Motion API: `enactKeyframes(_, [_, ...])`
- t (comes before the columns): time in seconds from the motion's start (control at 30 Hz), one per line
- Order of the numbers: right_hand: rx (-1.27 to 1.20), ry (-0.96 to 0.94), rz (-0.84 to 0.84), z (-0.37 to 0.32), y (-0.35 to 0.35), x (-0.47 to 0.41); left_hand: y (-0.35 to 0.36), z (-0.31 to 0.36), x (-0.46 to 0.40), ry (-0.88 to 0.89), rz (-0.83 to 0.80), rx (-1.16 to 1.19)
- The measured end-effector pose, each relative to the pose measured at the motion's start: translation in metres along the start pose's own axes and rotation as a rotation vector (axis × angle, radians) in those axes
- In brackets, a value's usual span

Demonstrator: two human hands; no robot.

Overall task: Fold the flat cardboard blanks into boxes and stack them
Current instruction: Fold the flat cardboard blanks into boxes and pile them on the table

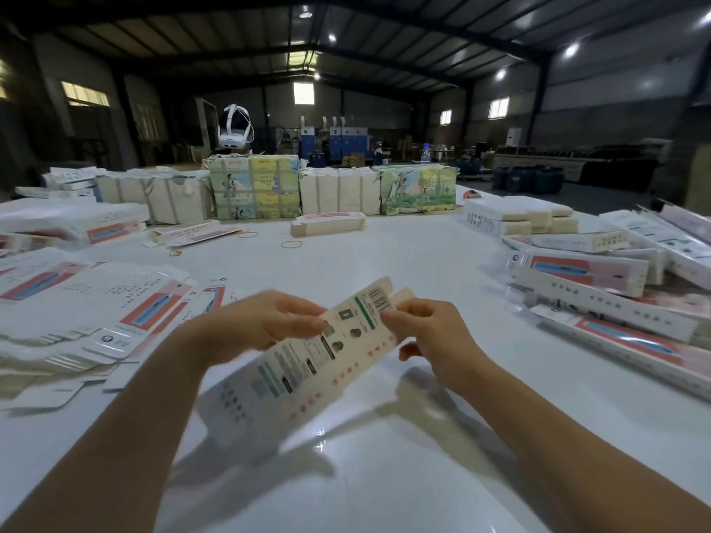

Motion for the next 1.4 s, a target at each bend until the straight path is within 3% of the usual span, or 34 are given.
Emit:
enactKeyframes(0.07, [-0.010, 0.032, 0.141, 0.002, -0.002, -0.001, -0.010, 0.001, -0.002, 0.036, 0.190, -0.326])
enactKeyframes(0.13, [-0.046, 0.073, 0.227, 0.005, -0.001, -0.002, -0.006, 0.000, -0.010, 0.057, 0.486, -0.832])
enactKeyframes(0.2, [-0.089, 0.098, 0.257, 0.006, 0.003, -0.001, 0.031, 0.002, -0.023, 0.131, 0.492, -1.142])
enactKeyframes(0.27, [-0.134, 0.129, 0.232, 0.007, 0.007, 0.000, 0.064, -0.002, -0.039, 0.134, 0.438, -1.245])
enactKeyframes(0.4, [-0.221, 0.274, 0.090, 0.009, 0.006, 0.003, 0.071, -0.004, -0.049, 0.208, 0.631, -1.251])
enactKeyframes(0.5, [-0.198, 0.329, 0.011, 0.008, 0.007, 0.003, 0.065, -0.005, -0.044, 0.255, 0.642, -1.216])
enactKeyframes(0.57, [-0.052, 0.264, 0.000, 0.006, 0.007, 0.002, 0.062, -0.006, -0.038, 0.314, 0.663, -1.244])
enactKeyframes(0.63, [0.122, 0.152, -0.017, 0.001, 0.007, 0.004, 0.059, -0.010, -0.034, 0.252, 0.608, -1.241])
enactKeyframes(0.73, [0.132, 0.104, -0.084, -0.001, 0.007, 0.006, 0.057, -0.017, -0.035, 0.210, 0.632, -1.193])
enactKeyframes(0.83, [0.091, 0.007, 0.167, -0.001, -0.002, 0.005, 0.057, -0.018, -0.036, 0.175, 0.650, -1.206])
enactKeyframes(0.9, [0.173, -0.129, 0.406, -0.002, -0.008, 0.009, 0.057, -0.019, -0.034, 0.158, 0.674, -1.228])
enactKeyframes(0.93, [0.211, -0.177, 0.446, -0.003, -0.007, 0.011, 0.057, -0.019, -0.033, 0.155, 0.699, -1.237])
enactKeyframes(1.13, [0.205, -0.109, 0.247, 0.007, 0.025, 0.013, 0.068, -0.006, -0.031, 0.098, 0.735, -1.373])
enactKeyframes(1.3, [0.077, -0.093, 0.321, 0.006, 0.019, 0.015, 0.079, 0.003, -0.033, 0.232, 0.807, -1.401])
enactKeyframes(1.4, [0.005, -0.003, 0.259, 0.007, 0.015, 0.013, 0.081, 0.004, -0.032, 0.279, 0.822, -1.400])
Point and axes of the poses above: each hand's wrist, its own x-axis away from the middle knuckle, its own y-axis out of the palm, z = x × y, the point moved 3 cm from there along -x, towards the middle knuckle, and after that the axes turned 8 degrees about y, right-handed, at the moved point
